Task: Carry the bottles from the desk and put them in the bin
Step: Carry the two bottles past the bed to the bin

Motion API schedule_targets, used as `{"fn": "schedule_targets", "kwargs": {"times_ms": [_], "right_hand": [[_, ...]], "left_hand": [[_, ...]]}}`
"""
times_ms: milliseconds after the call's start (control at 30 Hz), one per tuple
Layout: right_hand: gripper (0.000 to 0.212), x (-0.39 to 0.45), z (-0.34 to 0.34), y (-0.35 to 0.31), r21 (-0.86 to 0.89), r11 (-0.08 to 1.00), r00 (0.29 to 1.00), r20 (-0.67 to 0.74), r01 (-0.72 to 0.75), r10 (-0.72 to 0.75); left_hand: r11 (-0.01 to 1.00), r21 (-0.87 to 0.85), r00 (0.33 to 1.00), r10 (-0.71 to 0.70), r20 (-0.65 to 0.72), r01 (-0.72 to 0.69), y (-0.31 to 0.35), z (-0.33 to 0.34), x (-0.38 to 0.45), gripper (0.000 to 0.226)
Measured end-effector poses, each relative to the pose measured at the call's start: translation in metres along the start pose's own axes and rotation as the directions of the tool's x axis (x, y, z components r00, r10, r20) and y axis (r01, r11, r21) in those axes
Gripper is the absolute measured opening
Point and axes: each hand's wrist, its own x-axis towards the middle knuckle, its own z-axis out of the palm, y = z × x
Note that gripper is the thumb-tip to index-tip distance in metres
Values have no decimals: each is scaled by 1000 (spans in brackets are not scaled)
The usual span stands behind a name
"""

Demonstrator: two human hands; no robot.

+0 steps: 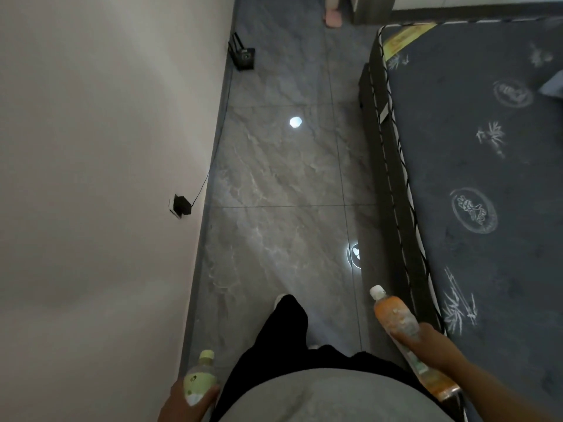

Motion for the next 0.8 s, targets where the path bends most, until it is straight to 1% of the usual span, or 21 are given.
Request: {"fn": "schedule_targets", "kwargs": {"times_ms": [33,67,133,167,200,233,300,333,467,567,633,700,800], "right_hand": [[68,4,-4,-7,15,1000,1000,8,-23,23],[70,9,-8,-12,28,999,999,20,-45,44],[72,13,-14,-23,70,994,995,53,-88,85],[72,15,-18,-30,97,989,992,57,-114,109],[70,18,-21,-35,122,982,989,53,-142,136],[66,22,-25,-37,138,977,987,41,-161,157],[55,29,-31,-41,158,971,984,21,-181,180],[55,31,-33,-45,167,967,981,14,-191,191],[69,43,-49,-65,198,952,971,-11,-232,239],[70,74,-80,-91,216,950,972,-10,-227,234],[63,98,-110,-114,231,948,974,-9,-219,228],[59,119,-140,-138,233,956,983,-2,-179,184],[65,144,-185,-173,243,964,993,-16,-106,113]], "left_hand": [[1000,10,999,1,41,-1,18,-6,7,66],[996,-19,994,85,70,-83,29,-15,13,65],[988,-34,985,152,82,-150,62,-32,29,62],[989,10,980,147,137,-150,84,-39,37,64],[981,39,967,178,182,-188,101,-46,44,69],[978,58,961,186,206,-202,117,-53,49,73],[965,67,955,241,171,-255,146,-62,61,73],[957,68,951,268,153,-281,164,-64,66,70],[946,64,941,307,139,-318,237,-69,89,69],[945,67,938,306,162,-320,281,-66,104,72],[949,72,940,292,176,-308,306,-64,114,76],[959,63,947,259,190,-275,328,-62,123,80],[973,88,960,194,201,-215,356,-60,134,78]]}}
